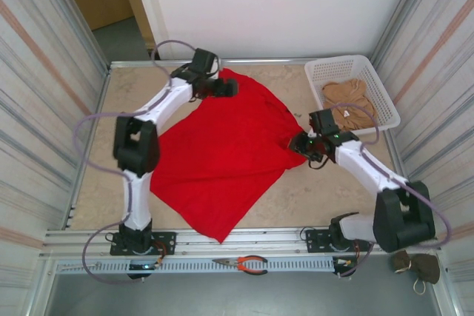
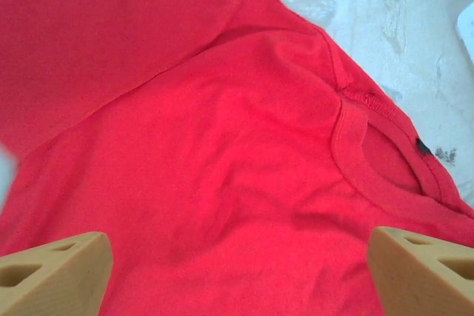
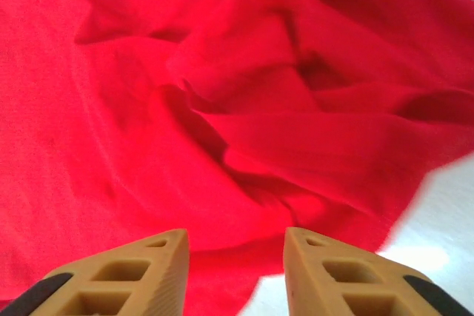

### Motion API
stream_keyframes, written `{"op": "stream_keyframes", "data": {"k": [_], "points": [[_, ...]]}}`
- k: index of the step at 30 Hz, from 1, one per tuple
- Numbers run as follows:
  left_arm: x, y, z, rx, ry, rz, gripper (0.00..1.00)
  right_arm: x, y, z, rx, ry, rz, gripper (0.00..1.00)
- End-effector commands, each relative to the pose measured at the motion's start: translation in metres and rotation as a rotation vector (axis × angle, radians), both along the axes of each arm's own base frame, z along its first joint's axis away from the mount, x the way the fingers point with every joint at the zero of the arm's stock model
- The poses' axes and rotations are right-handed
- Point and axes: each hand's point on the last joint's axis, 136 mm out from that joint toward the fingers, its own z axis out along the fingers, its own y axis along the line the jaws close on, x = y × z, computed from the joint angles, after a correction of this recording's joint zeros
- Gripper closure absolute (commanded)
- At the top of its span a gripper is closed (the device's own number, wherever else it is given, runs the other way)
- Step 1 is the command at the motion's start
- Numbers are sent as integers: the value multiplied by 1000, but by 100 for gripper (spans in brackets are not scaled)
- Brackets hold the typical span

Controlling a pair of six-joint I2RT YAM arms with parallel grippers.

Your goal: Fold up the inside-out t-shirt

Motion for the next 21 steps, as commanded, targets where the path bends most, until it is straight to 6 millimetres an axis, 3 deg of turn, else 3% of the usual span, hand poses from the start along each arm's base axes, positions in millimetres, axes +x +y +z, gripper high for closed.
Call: {"op": "stream_keyframes", "data": {"k": [1,3,6,11,13,16,21], "points": [[-7,-14,-40,61,113,-129,10,23,28,0,21,-21,49,67],[0,-22,-56,33,151,-118,10,31,41,-12,17,5,68,69],[8,-19,-80,-3,212,-48,9,42,50,-29,-5,46,80,70],[22,8,-106,-90,299,104,9,56,50,-45,-49,82,99,65],[25,27,-114,-100,324,175,9,62,47,-45,-78,83,109,57],[27,73,-125,-119,370,320,9,73,38,-44,-125,83,122,45],[14,162,-136,-146,420,562,9,98,24,-24,-148,38,135,43]]}}
